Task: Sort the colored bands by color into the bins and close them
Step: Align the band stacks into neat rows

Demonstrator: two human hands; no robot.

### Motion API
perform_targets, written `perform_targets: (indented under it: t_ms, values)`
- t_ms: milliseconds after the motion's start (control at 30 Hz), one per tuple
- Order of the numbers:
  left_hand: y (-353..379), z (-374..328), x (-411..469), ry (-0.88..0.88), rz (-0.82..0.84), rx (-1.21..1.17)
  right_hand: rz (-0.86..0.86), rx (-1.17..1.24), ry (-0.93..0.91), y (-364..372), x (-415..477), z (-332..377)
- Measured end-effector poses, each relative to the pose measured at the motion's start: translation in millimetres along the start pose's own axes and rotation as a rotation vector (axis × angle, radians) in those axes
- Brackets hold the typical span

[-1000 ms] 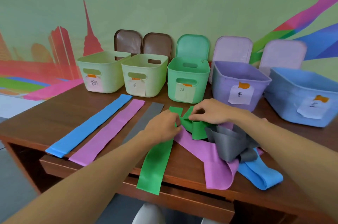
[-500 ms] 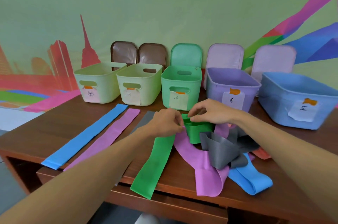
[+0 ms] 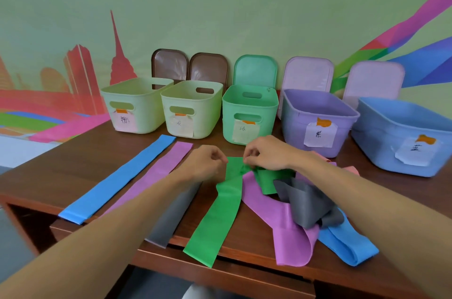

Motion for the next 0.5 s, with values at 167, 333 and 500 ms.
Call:
perform_targets:
  t_ms: [167, 333, 500]
  values:
    - [4, 7, 4, 0.01, 0.116, 0.104, -0.065, -0.056, 0.112, -10, 35, -19]
    - [10, 9, -7, -0.025, 0.283, 0.082, 0.086, -0.147, 0.155, 18, 68, -27]
    - [16, 14, -23, -0.095, 0.413, 0.024, 0.122, -0.099, 0.155, 28, 79, -24]
Point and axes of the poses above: each hand's wrist, its own x-axis towards the middle knuckle, its own y-axis out of the palm, z = x × y, the point moved 7 cm from there along x, towards the middle knuckle, and after that the axes turned 2 degrees about z, right-handed, at the moved point
